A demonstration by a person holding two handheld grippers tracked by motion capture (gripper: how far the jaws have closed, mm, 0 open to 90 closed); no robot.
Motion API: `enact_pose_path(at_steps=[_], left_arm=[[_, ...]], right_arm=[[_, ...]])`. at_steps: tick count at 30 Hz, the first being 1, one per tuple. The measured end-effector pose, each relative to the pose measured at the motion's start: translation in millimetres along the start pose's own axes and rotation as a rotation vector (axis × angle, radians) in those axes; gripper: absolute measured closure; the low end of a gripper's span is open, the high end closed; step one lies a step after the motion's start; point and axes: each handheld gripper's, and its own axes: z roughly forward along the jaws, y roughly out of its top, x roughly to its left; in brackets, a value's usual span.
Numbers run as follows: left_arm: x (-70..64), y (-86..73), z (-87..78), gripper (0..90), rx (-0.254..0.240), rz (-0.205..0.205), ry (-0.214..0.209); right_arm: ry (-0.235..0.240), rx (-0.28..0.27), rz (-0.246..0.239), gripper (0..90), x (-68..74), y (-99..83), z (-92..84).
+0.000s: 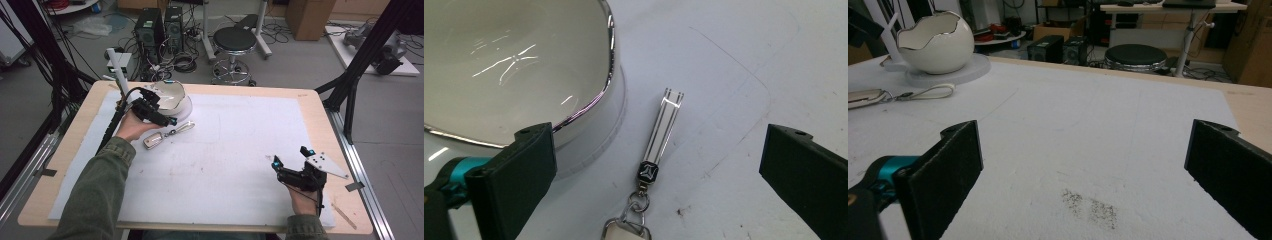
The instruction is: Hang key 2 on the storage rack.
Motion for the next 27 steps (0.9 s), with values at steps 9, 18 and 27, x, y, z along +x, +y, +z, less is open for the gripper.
enact_pose_path(at_steps=[9,18,27], left_arm=[[-6.7,0.5,14.5,2.2,0.031,0.019,-0.016],[-15.1,-2.4,29.9,2.2,0.074,0.052,-0.031],[-20.4,-5.6,41.4,2.3,0.103,0.086,-0.052]], right_arm=[[0.002,0.003,0.013,0.9,-0.5,-0.1,-0.4],[0.000,0.004,0.010,0.9,-0.8,-0.1,-0.2],[0.004,0.005,0.015,0.9,-1.1,0.0,-0.2]])
